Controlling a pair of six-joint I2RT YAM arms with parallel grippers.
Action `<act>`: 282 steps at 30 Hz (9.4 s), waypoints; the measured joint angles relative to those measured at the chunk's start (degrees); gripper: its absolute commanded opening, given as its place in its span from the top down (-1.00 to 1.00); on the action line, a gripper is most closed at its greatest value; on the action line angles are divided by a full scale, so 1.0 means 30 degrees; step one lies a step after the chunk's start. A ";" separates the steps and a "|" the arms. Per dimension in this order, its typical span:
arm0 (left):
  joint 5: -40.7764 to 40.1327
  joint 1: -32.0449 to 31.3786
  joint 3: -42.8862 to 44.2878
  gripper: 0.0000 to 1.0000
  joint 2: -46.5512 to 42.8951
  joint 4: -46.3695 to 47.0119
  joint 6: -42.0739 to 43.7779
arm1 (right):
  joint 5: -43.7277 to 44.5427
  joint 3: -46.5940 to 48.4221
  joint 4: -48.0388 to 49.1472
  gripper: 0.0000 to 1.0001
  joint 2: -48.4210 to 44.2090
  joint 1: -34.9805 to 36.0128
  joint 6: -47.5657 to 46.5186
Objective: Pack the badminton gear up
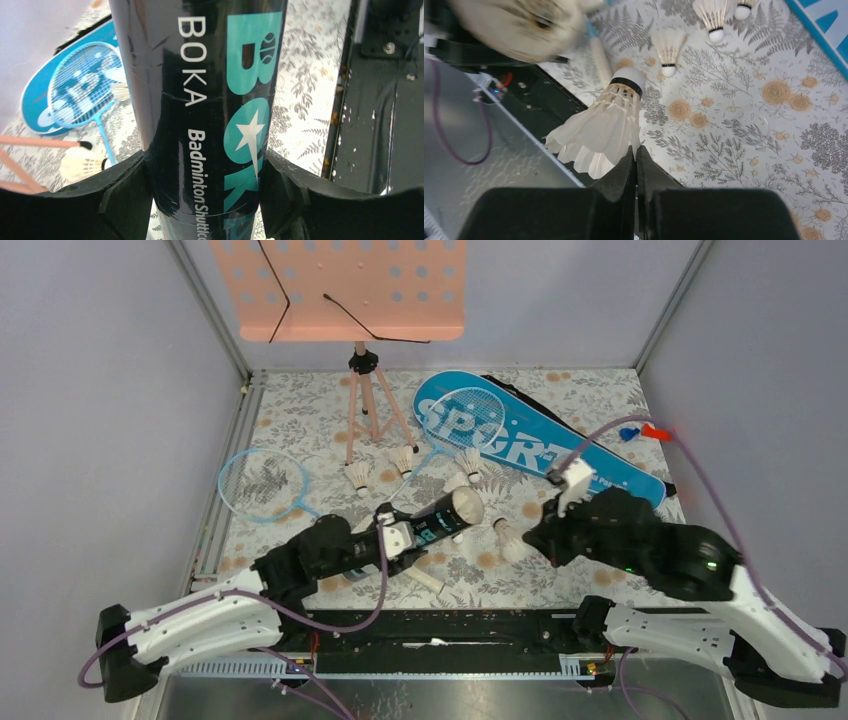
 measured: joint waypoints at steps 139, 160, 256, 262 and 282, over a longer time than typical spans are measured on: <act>-0.5195 0.0015 -0.3388 0.62 -0.4772 0.6477 -0.6025 | -0.0765 0.0867 0.7533 -0.99 0.2674 -0.2004 -0.3053; -0.6251 0.0015 -0.3716 0.64 -0.7184 0.3548 -0.6790 | -1.6298 0.1545 1.0295 -0.58 2.1668 -1.2794 -0.5377; 0.2426 0.0036 -0.0568 0.67 0.0051 0.1304 -0.1559 | -1.6961 -0.3825 1.6247 1.00 0.1770 -0.7089 0.2477; 0.2739 0.0036 -0.0852 0.67 -0.0022 0.1858 -0.1472 | -1.6742 -0.3840 1.5875 1.00 0.2098 -0.6193 0.2805; 0.4692 0.0350 -0.0998 0.66 0.0036 0.0736 0.0386 | -1.3544 -0.3213 1.2633 0.31 0.3519 -0.3140 0.0459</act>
